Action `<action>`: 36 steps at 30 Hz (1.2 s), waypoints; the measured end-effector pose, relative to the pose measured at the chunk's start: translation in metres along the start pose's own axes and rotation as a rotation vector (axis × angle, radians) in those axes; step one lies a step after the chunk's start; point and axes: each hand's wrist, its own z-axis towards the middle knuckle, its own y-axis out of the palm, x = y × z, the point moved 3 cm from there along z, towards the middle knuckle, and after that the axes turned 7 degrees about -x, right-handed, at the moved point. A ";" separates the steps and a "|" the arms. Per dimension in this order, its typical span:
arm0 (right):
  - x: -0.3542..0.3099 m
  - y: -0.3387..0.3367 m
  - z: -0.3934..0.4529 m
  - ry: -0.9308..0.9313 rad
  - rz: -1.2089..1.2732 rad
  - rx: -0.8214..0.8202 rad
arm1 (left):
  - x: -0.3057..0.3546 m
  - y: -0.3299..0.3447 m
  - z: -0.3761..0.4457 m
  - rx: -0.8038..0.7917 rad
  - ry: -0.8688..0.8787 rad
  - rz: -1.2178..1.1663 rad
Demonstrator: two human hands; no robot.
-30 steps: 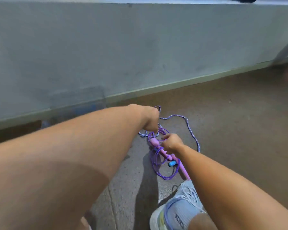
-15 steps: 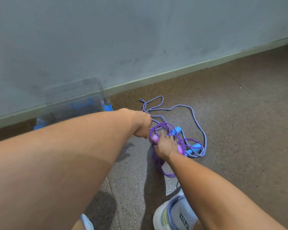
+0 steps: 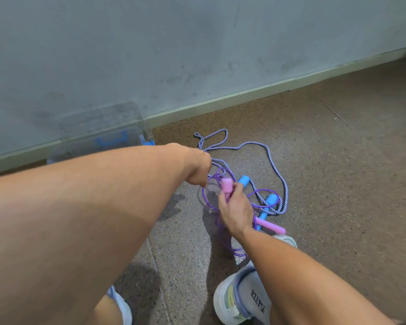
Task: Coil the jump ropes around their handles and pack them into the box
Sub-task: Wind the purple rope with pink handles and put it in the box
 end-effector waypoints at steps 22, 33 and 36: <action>-0.010 -0.048 -0.007 0.010 -0.197 -0.225 | -0.046 0.005 -0.056 0.056 -0.071 -0.108; -0.229 -0.197 -0.048 -0.466 0.601 -0.549 | -0.084 0.002 -0.127 0.334 -0.079 -0.637; -0.272 -0.229 -0.072 -0.561 0.576 -0.684 | -0.094 0.006 -0.153 0.415 -0.086 -0.711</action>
